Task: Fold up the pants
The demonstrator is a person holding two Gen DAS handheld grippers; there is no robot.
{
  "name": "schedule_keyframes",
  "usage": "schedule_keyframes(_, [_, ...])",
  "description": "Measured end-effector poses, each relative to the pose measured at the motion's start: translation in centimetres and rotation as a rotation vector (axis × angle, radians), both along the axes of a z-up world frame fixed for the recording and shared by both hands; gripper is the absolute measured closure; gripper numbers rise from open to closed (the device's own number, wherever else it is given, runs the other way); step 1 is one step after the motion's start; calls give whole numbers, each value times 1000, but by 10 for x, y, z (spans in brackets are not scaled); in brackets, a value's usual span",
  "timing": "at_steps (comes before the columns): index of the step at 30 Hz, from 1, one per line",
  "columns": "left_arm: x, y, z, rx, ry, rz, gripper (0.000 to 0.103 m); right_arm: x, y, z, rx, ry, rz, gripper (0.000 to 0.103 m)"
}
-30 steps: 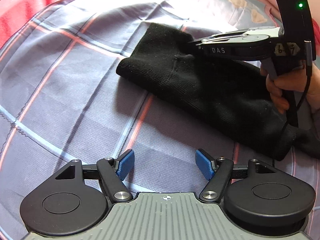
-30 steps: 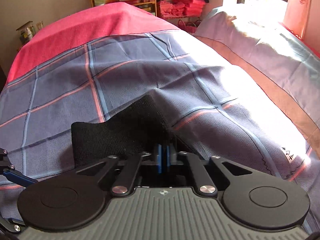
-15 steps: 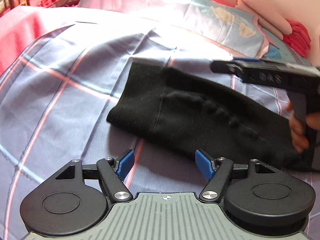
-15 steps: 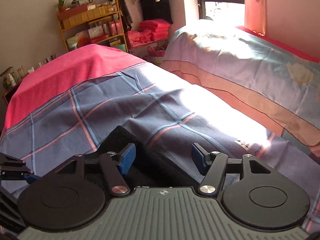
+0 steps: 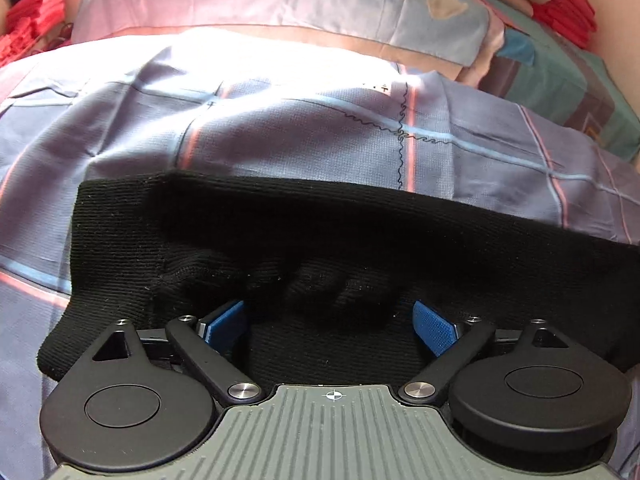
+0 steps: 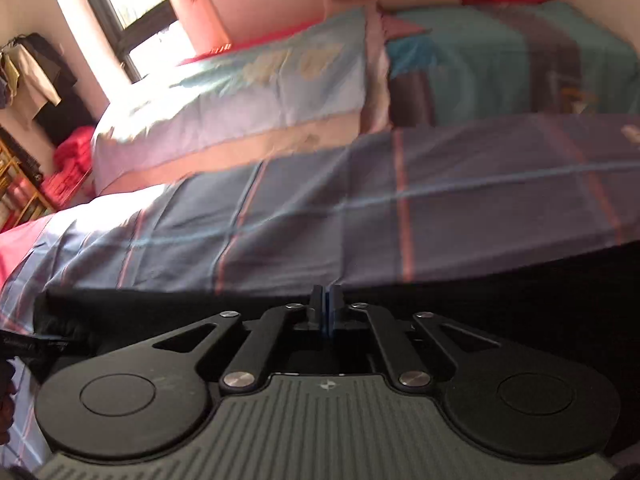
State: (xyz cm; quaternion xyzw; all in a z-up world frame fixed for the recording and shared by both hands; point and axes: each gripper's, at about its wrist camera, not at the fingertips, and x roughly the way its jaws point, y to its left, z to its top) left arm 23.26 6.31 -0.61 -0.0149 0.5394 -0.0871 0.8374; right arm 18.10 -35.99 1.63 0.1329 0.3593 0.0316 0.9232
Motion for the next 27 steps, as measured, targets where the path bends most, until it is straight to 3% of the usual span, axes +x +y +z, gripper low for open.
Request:
schedule_keyframes(1, [1, -4, -1, 22, 0, -12, 0, -9, -1, 3, -2, -10, 34, 46])
schedule_keyframes(2, [1, -7, -2, 40, -1, -25, 0, -17, -1, 4, 2, -5, 79, 42])
schedule_keyframes(5, [4, -15, -6, 75, 3, -37, 0, -46, -9, 9, -83, -12, 36, 44])
schedule_keyframes(9, [3, -21, -8, 105, 5, -47, 0, -74, -68, 15, -202, -56, -211, 32])
schedule_keyframes(12, [2, -22, -8, 109, -1, -42, 0, -73, -122, 8, -268, 5, -445, 31])
schedule_keyframes(15, [0, -23, -9, 115, -15, -38, 0, -61, -168, -19, -239, 105, -568, 30])
schedule_keyframes(16, [-1, -23, -9, 119, -17, -35, 0, -57, -178, -30, -216, 122, -579, 38])
schedule_keyframes(17, [-1, -24, -9, 123, -17, -32, 0, -55, -185, -40, -186, 128, -568, 57])
schedule_keyframes(18, [0, -25, -9, 126, -15, -30, 0, -57, -189, -45, -177, 99, -556, 58])
schedule_keyframes(19, [0, -25, -9, 128, -13, -29, 0, -58, -188, -42, -202, 85, -539, 78])
schedule_keyframes(20, [1, -25, -9, 128, -9, -26, 0, -61, -186, -34, -223, 66, -530, 91])
schedule_keyframes(24, [2, -25, -9, 128, -6, -29, 0, -80, -182, 1, -232, -79, -531, 92])
schedule_keyframes(27, [1, -26, -10, 132, -11, -24, 0, -72, -197, -15, -181, -64, -530, 92])
